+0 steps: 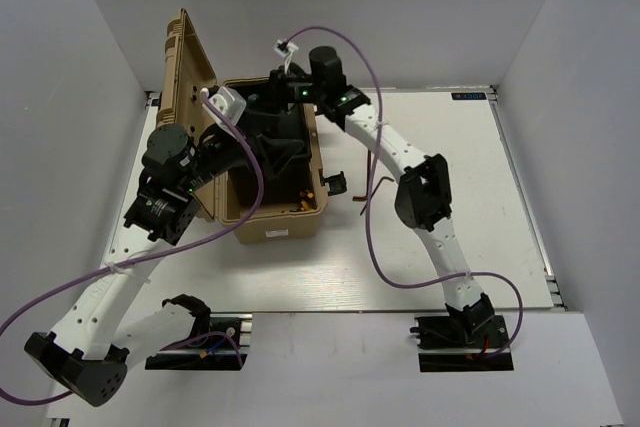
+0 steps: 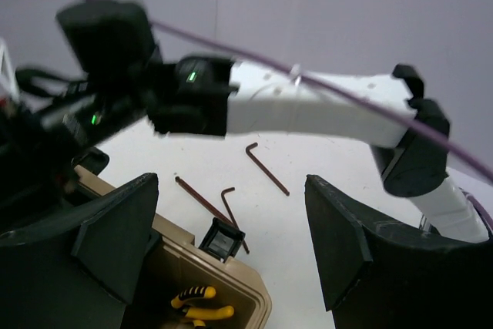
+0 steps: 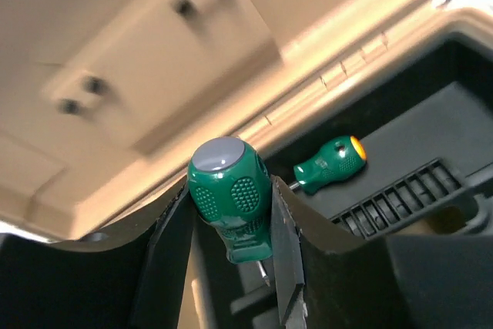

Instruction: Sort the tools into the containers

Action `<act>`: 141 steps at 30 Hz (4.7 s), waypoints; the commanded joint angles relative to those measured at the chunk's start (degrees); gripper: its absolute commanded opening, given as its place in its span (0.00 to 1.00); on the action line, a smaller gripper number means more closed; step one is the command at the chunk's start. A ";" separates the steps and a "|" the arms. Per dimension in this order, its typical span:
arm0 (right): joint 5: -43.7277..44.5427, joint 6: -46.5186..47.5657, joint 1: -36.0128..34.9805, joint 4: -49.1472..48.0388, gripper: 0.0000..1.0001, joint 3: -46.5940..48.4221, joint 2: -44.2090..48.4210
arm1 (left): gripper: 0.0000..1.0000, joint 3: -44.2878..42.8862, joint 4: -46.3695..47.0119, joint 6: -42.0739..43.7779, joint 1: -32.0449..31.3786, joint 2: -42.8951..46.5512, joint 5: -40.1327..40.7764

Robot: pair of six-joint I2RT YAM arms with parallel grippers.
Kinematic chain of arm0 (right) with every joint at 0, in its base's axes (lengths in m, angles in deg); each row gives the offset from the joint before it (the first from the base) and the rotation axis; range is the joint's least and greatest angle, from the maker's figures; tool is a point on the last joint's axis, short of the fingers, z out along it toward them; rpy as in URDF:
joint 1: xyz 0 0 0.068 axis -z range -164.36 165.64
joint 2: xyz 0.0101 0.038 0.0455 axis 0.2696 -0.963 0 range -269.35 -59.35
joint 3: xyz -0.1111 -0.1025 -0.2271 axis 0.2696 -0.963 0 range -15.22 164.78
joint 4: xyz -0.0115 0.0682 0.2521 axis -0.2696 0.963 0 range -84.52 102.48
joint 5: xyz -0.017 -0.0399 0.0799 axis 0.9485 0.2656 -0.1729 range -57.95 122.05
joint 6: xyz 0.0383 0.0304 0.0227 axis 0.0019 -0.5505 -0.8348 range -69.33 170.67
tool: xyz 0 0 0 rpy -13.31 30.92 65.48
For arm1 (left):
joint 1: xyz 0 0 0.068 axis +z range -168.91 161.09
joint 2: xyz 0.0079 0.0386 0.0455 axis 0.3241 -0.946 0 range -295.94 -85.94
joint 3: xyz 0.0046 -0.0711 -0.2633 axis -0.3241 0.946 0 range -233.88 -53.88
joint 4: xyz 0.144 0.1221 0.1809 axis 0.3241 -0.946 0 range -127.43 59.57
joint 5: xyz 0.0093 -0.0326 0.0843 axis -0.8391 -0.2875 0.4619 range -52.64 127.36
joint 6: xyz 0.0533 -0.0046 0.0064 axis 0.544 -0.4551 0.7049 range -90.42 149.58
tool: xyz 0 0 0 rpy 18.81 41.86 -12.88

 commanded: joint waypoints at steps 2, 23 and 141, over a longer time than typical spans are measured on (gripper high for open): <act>4.30 -0.74 -4.37 -10.82 0.00 -2.90 -0.89 | 0.87 1.36 1.77 -0.65 -0.07 2.11 -0.77; 9.58 15.53 -4.56 -2.93 0.69 -2.66 6.39 | 0.83 3.29 -1.14 -1.70 -0.07 2.90 0.74; 23.82 23.96 40.71 34.78 0.36 -68.23 40.77 | 0.02 -47.86 -24.70 -5.48 3.36 -58.97 43.09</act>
